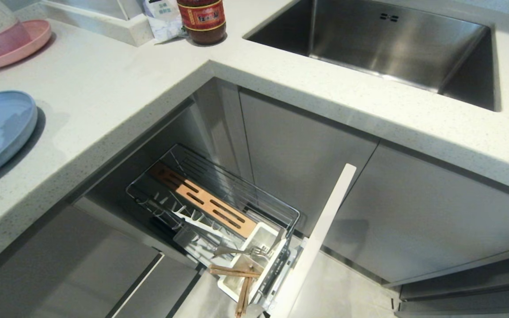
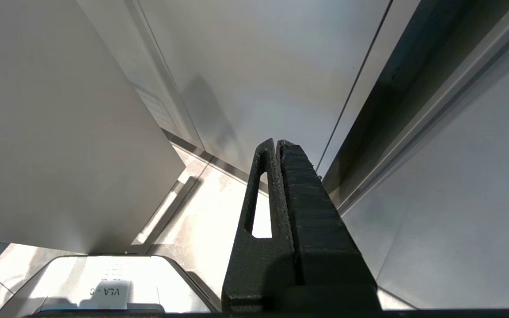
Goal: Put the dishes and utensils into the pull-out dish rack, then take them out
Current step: Take the bowl out of the cupboard
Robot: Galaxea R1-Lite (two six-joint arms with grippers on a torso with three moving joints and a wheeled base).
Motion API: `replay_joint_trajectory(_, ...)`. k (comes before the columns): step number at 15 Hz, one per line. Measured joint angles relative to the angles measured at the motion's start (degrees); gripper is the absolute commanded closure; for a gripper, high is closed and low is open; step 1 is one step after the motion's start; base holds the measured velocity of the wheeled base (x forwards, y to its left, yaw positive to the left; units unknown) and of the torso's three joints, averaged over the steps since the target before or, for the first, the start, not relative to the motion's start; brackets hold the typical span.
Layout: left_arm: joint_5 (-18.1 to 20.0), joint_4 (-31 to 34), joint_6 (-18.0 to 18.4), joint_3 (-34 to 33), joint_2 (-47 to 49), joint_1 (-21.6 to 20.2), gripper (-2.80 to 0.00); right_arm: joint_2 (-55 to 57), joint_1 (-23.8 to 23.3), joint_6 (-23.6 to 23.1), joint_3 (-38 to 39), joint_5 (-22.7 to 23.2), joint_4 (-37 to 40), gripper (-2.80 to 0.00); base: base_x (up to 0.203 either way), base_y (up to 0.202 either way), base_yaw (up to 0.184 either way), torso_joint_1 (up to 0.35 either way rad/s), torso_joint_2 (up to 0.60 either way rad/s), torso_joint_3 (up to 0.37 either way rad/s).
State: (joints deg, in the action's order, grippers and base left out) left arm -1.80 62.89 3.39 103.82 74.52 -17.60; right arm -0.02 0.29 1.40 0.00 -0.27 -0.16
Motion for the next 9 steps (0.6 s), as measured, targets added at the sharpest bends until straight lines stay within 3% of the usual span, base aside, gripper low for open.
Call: replay_joint_trajectory(9,-0.64,-0.24,-0.06,-0.08,1.2,0.48,0.0,0.0,-0.02,-0.02,0.0,0.02,0.0,0.0,0.0,0.0,0.0,0.0,0.0,0.0)
